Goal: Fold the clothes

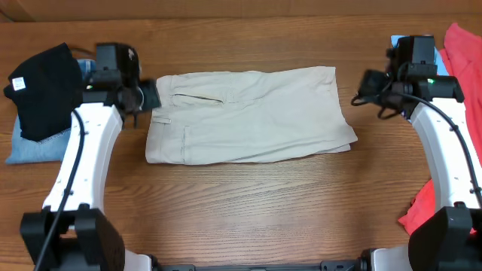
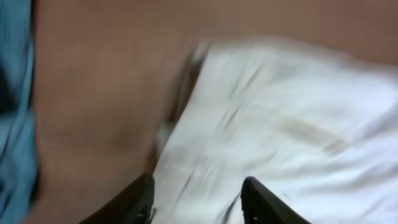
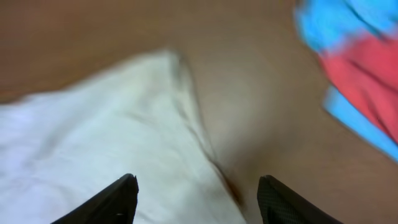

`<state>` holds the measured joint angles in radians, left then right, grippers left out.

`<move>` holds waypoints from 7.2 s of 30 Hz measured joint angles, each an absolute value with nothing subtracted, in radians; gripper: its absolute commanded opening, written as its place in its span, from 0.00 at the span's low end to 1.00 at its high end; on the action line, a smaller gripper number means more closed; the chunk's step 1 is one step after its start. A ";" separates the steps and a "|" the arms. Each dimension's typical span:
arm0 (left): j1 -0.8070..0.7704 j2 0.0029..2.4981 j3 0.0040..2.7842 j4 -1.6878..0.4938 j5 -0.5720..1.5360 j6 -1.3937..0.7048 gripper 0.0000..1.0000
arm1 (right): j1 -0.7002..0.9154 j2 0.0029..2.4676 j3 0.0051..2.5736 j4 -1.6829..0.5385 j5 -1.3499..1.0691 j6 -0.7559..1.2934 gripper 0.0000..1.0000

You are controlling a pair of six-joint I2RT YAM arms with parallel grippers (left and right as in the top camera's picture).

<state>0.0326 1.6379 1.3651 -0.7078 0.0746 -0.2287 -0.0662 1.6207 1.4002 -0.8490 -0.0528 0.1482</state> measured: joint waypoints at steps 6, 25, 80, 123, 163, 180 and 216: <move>-0.001 1.714 1.366 -0.496 0.197 -0.225 0.34 | -0.063 1.705 1.402 -0.594 -0.351 0.061 0.65; -0.030 1.988 1.365 -0.413 0.225 -0.237 0.31 | 0.049 2.137 1.402 -0.299 -0.507 0.061 0.73; 0.093 1.645 1.379 -0.812 0.166 -0.214 0.91 | -0.056 1.758 1.598 -1.042 -0.027 0.182 0.77; 0.216 2.078 1.361 -0.789 0.491 -0.163 0.04 | -0.049 1.767 1.597 -1.169 -0.108 0.104 0.79; 0.283 1.567 1.366 -0.947 0.310 -0.128 0.04 | 0.606 2.096 1.576 -0.616 -0.506 0.206 0.20; 0.283 1.567 1.416 -0.927 0.431 -0.203 0.04 | 0.648 2.275 1.576 -0.448 -0.556 0.209 0.20; 0.106 1.567 1.427 -0.978 0.440 -0.274 0.04 | 0.211 2.109 1.623 -0.852 -0.272 0.216 0.38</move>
<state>0.1062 1.5669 1.4269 -0.9775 0.4404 -0.2741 0.2111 2.1086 1.6226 -0.8520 -0.2722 0.2165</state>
